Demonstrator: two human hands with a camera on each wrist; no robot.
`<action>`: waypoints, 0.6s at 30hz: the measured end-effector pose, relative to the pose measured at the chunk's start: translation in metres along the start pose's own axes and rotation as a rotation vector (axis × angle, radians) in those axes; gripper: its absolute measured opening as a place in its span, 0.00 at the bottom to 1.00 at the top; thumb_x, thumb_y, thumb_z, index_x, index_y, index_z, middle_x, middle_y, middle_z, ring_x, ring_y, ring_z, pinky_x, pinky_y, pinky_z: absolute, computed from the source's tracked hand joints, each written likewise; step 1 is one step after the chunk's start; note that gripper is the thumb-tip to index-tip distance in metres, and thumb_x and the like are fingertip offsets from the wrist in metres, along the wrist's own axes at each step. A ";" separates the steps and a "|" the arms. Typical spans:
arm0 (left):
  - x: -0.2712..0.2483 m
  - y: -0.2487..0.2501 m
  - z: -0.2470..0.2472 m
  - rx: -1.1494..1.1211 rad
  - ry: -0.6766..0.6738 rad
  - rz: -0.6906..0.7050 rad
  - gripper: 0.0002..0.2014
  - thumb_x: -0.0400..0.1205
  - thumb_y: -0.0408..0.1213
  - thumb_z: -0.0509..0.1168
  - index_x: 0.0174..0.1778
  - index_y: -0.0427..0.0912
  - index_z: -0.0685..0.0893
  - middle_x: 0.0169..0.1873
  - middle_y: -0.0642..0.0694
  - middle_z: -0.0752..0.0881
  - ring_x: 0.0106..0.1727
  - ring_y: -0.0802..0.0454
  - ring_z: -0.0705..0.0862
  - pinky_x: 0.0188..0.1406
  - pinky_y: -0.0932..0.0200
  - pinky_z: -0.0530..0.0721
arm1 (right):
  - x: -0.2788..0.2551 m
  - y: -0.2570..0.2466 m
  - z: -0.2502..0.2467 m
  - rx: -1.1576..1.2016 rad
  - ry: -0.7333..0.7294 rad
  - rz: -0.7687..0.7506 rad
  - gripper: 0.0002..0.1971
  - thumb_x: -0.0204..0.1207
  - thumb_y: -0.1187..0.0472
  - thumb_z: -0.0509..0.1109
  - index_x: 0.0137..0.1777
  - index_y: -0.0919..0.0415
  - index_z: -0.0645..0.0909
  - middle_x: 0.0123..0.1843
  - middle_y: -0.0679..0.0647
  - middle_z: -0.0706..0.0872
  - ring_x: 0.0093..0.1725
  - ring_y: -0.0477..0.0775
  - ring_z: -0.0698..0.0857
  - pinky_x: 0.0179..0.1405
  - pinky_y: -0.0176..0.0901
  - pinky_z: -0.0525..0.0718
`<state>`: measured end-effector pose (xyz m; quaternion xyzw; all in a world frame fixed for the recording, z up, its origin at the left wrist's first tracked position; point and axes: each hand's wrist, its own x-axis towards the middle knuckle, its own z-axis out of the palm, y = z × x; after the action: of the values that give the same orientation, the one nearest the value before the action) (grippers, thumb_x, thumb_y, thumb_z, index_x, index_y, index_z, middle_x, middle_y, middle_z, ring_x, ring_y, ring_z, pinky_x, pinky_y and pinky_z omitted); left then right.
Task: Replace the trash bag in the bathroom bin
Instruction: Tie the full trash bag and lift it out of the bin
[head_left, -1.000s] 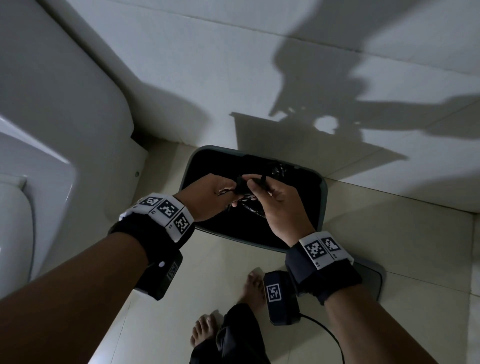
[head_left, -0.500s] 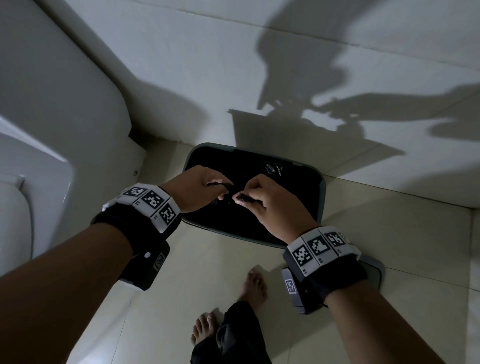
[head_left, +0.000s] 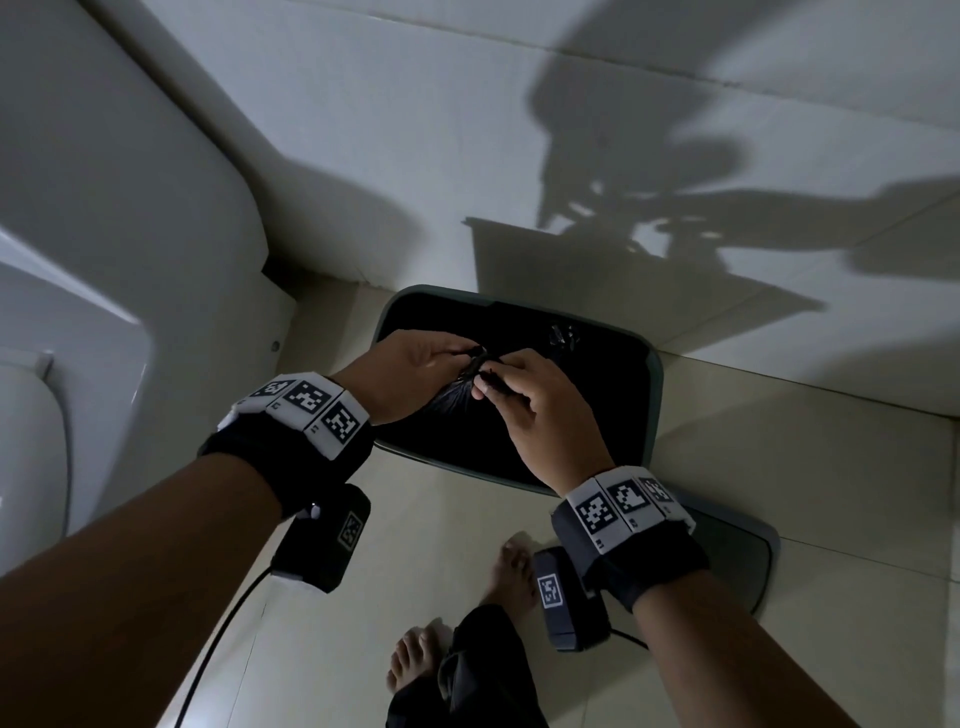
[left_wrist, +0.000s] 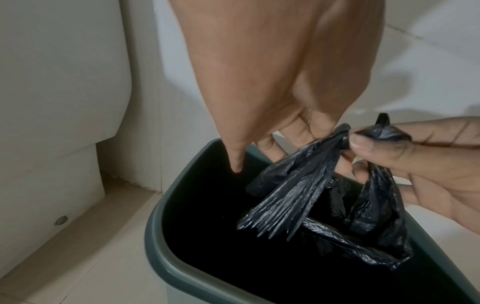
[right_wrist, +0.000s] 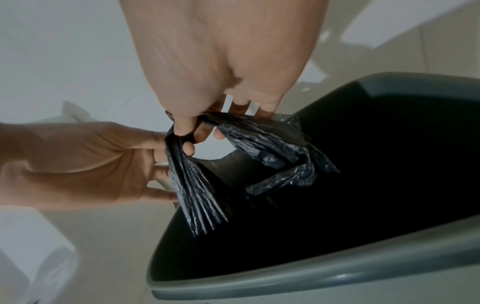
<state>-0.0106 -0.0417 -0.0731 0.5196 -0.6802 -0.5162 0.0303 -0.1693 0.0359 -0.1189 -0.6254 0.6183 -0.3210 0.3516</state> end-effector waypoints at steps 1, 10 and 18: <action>0.001 0.000 0.000 0.000 0.003 0.008 0.12 0.86 0.36 0.59 0.60 0.43 0.85 0.42 0.57 0.86 0.37 0.78 0.81 0.41 0.86 0.73 | 0.000 0.001 0.000 0.042 0.005 0.013 0.14 0.81 0.51 0.62 0.47 0.57 0.87 0.46 0.47 0.83 0.48 0.50 0.83 0.46 0.48 0.83; 0.005 -0.006 0.000 0.147 0.149 0.019 0.10 0.84 0.39 0.62 0.51 0.40 0.87 0.40 0.47 0.88 0.35 0.65 0.81 0.35 0.77 0.74 | 0.002 0.004 -0.013 0.154 0.085 -0.001 0.14 0.80 0.55 0.66 0.53 0.64 0.88 0.52 0.53 0.85 0.54 0.50 0.85 0.56 0.46 0.84; 0.005 -0.028 -0.006 0.193 0.240 -0.092 0.10 0.84 0.36 0.60 0.51 0.36 0.85 0.35 0.57 0.85 0.36 0.74 0.76 0.35 0.74 0.70 | -0.020 0.034 -0.040 0.026 0.072 0.161 0.09 0.81 0.63 0.67 0.53 0.62 0.88 0.45 0.55 0.90 0.45 0.46 0.87 0.44 0.29 0.81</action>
<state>0.0099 -0.0474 -0.0928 0.6085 -0.6937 -0.3835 0.0374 -0.2221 0.0547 -0.1246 -0.5571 0.6747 -0.3218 0.3619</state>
